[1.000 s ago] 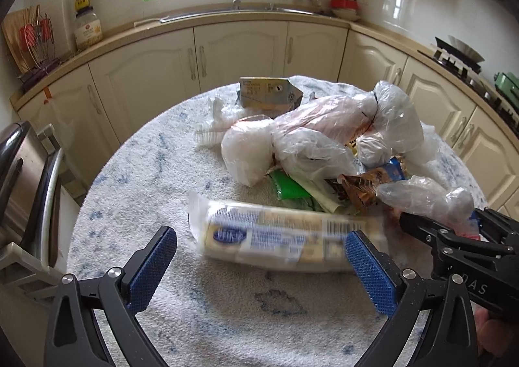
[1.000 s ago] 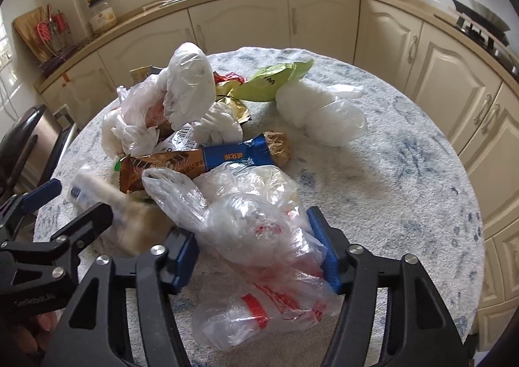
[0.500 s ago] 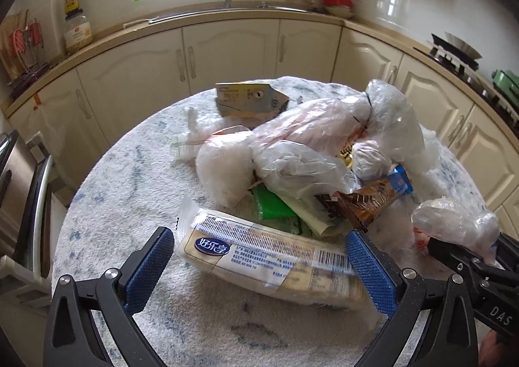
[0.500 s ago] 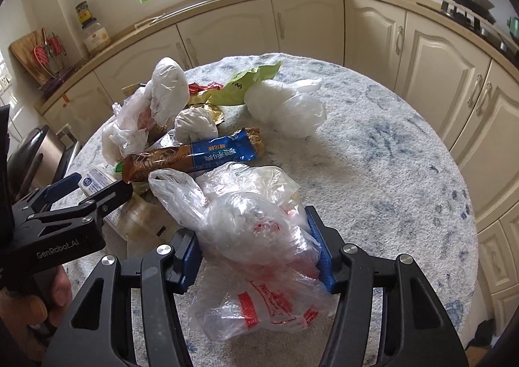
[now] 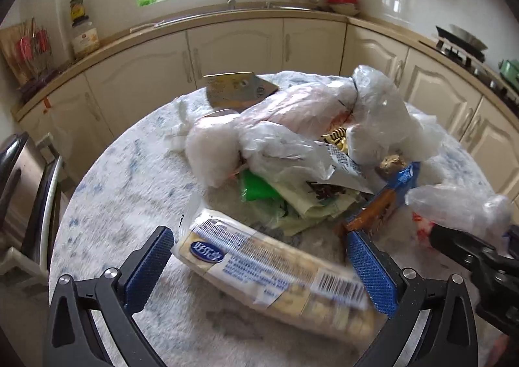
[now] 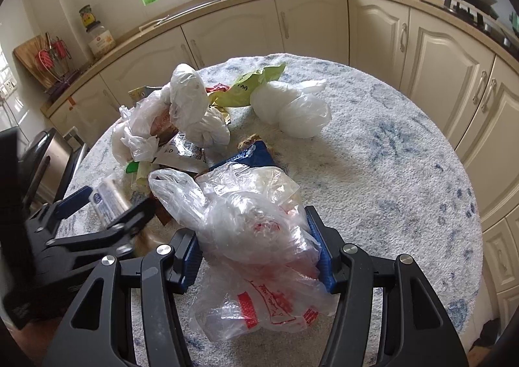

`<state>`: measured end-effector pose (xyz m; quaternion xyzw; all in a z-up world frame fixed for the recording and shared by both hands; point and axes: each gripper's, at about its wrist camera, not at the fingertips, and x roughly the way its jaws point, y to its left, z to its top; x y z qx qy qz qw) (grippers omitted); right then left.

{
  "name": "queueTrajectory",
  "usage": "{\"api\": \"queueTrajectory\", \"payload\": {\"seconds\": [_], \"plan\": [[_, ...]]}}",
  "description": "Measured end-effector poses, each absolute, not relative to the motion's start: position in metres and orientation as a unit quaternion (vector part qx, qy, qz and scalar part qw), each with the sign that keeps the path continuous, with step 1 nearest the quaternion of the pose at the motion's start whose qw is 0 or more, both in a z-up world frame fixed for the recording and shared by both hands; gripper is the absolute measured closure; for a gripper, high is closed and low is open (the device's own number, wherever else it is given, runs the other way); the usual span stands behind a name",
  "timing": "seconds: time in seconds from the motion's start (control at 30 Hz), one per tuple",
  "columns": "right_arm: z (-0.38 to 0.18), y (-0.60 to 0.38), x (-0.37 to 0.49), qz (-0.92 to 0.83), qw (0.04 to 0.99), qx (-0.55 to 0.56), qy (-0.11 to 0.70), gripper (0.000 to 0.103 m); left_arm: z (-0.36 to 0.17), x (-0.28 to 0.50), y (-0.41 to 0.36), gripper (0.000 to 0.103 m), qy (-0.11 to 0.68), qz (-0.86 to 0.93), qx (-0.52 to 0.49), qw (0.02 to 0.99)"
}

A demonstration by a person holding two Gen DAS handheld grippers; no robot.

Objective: Collect trash
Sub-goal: 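Grasp the clear red-printed plastic bag with the right gripper while the left grasps the white cheese package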

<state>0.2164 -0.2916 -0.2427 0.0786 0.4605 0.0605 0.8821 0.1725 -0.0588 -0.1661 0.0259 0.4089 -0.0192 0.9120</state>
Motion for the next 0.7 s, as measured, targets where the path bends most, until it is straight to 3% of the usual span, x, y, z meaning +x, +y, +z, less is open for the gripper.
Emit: {"api": "queueTrajectory", "payload": {"seconds": [0.17,0.27,0.4,0.47,0.7], "plan": [[-0.238,-0.303,0.209,0.056,0.885,0.079,0.455,0.045,-0.162,0.163,-0.073,0.012,0.402,-0.110,0.042,0.908],[-0.237,-0.307,0.204,0.056,0.885,0.085,0.454,0.045,-0.165,0.150,-0.069,0.012,0.404,-0.144,0.054,0.902],[-0.239,-0.311,0.200,0.055,0.884,0.088,0.457,0.045,-0.164,0.132,-0.056,0.010,0.419,-0.123,0.045,0.899],[-0.240,-0.312,0.199,0.055,0.883,0.089,0.457,0.045,-0.159,0.119,-0.053,0.001,0.422,-0.087,0.033,0.902],[-0.239,-0.313,0.191,0.056,0.883,0.091,0.456,0.045,-0.155,0.088,-0.071,0.001,0.427,-0.015,0.017,0.904]]}}
